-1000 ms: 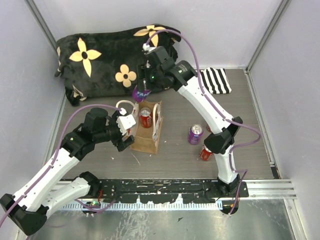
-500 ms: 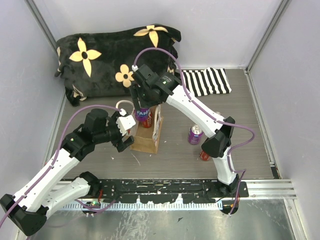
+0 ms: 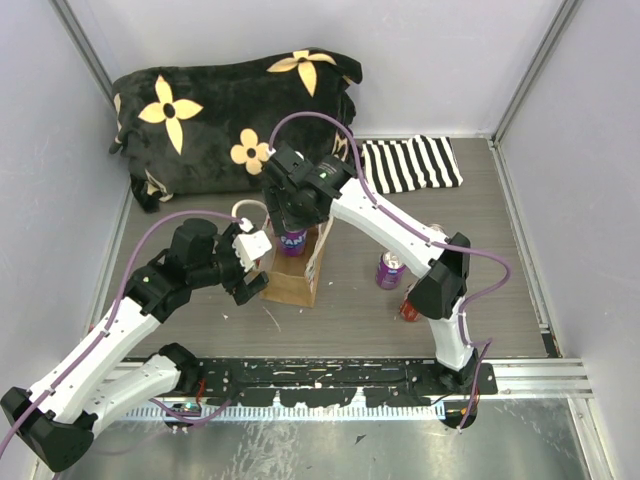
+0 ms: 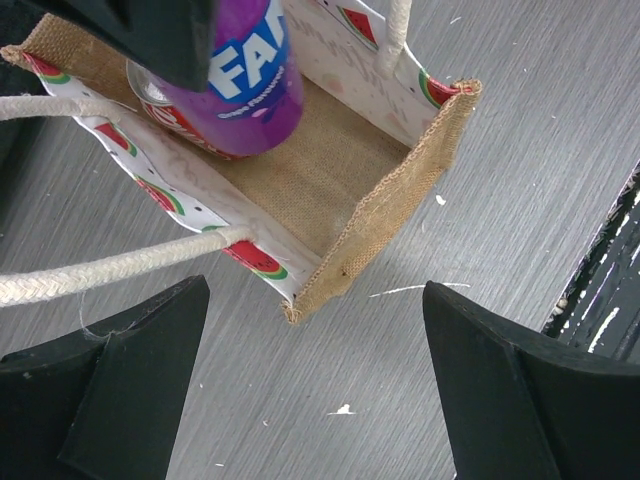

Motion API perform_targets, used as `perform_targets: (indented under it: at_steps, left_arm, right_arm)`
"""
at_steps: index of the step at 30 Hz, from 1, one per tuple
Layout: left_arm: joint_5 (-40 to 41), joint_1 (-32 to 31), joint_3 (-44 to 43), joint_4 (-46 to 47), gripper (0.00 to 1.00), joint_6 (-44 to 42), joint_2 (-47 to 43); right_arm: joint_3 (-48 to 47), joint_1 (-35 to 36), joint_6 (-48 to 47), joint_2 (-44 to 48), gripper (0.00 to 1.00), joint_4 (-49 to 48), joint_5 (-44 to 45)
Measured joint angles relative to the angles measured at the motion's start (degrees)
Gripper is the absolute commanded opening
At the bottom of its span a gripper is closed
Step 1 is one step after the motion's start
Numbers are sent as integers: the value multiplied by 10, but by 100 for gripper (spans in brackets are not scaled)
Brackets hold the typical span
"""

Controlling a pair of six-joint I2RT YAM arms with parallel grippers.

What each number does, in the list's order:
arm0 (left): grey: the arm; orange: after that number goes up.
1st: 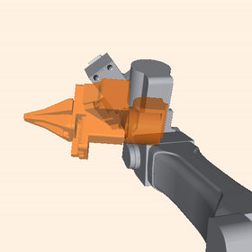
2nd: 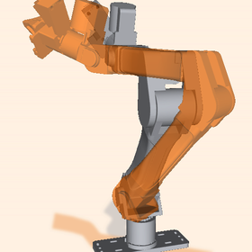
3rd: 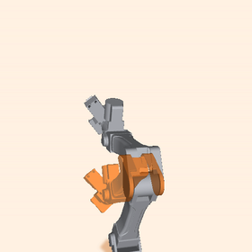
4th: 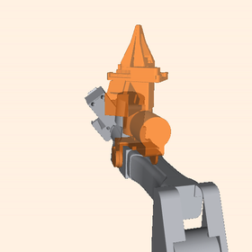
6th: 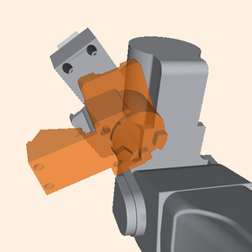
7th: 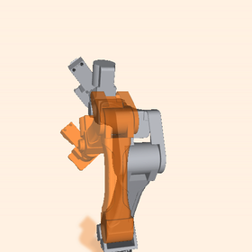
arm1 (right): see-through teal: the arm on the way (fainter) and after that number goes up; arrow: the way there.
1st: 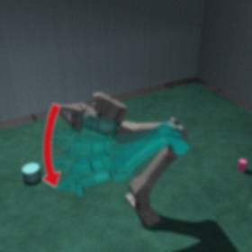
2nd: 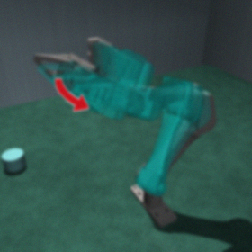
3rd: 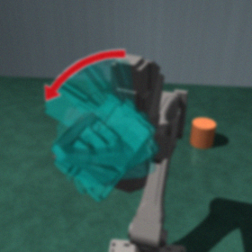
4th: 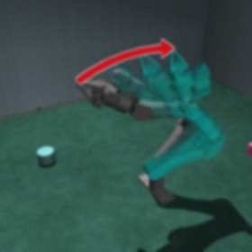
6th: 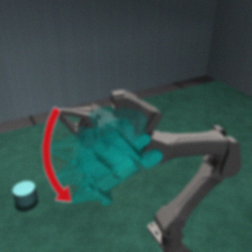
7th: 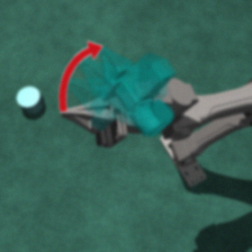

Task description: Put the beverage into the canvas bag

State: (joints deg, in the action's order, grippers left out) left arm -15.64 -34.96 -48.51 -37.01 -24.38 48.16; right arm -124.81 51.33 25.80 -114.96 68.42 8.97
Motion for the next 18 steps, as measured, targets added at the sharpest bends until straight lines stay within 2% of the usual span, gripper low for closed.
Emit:
perform_targets:
  at_steps: [10,18]
  left_arm:
    - [0,4,1,7,95,5,0]
    - [0,4,4,8,95,9,0]
  right_arm:
    - [58,-1,1,2,1,2,9]
    - [113,-1,1,6,1,-37,19]
